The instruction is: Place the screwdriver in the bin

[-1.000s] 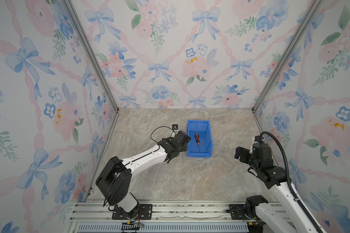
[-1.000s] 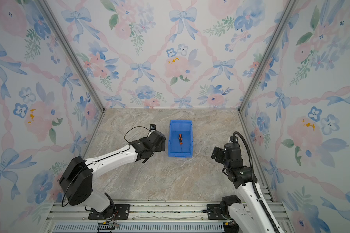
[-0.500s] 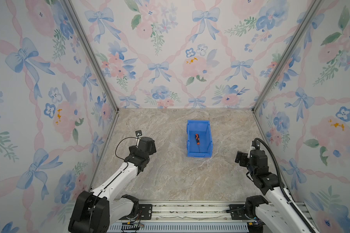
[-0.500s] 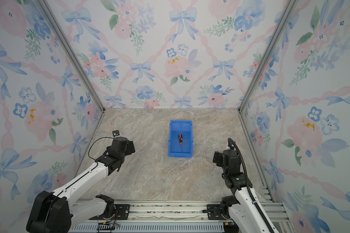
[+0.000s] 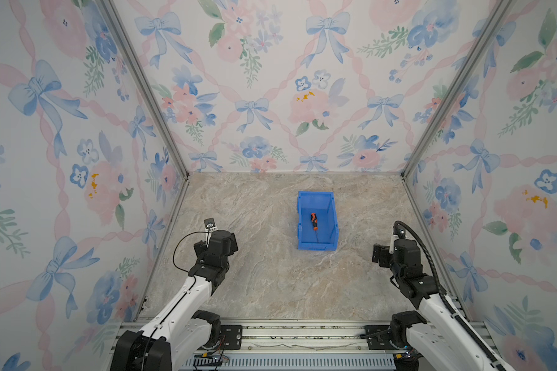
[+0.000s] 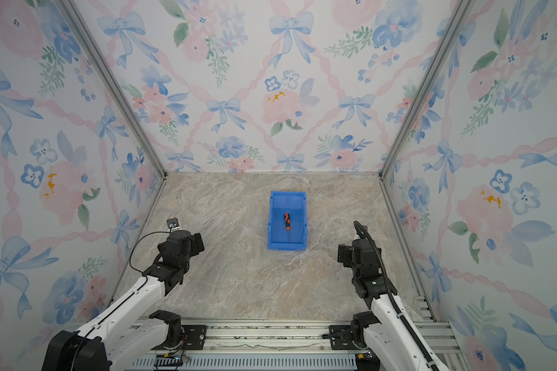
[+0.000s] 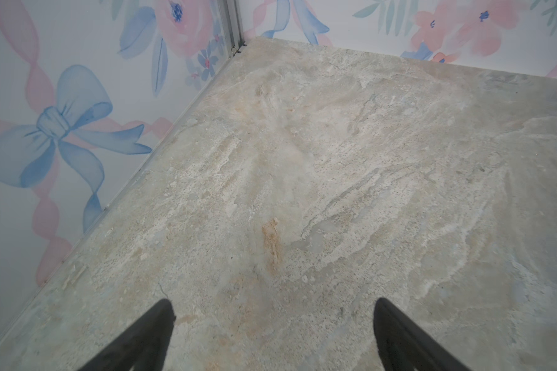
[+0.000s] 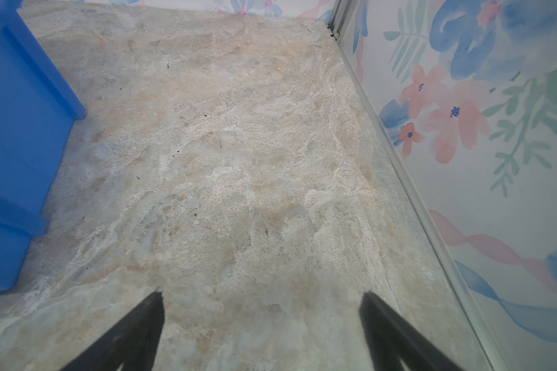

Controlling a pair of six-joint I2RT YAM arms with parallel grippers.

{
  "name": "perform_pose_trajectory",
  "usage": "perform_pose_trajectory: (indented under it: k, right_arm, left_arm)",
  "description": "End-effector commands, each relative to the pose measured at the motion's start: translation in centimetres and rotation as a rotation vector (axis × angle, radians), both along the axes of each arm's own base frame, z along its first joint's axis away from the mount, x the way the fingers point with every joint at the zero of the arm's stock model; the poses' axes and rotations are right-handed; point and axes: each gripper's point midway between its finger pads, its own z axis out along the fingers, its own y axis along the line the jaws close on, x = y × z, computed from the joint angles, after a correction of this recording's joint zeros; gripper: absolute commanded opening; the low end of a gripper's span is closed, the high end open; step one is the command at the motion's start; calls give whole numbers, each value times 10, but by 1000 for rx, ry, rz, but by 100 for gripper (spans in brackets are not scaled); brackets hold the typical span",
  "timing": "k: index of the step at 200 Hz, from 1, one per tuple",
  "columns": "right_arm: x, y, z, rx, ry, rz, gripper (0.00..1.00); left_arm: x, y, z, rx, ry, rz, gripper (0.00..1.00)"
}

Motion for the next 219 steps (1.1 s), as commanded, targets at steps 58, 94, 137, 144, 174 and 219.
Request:
perform_pose_trajectory:
  k: [58,94,137,144,174,219]
  right_arm:
    - [6,3,-11,-10,-46,32,97]
    - [9,-2,-17,-19,-51,3,97]
    - [23,0,-13,-30,-91,9,97]
    - [26,-2,-13,-34,-100,-4,97]
    - [45,-6,-11,-37,-119,-27,97]
    - [81,2,-8,-33,-154,-1,97]
  left_arm:
    - [2,-9,-6,109,-68,-172,98]
    - [-9,-3,-26,124,-62,-174,97]
    - [1,-5,-21,97,-109,-189,97]
    - [3,-4,-19,92,-125,-185,98]
    - [17,-1,-13,62,-179,-178,98]
    - [44,-5,-6,82,-227,-221,98]
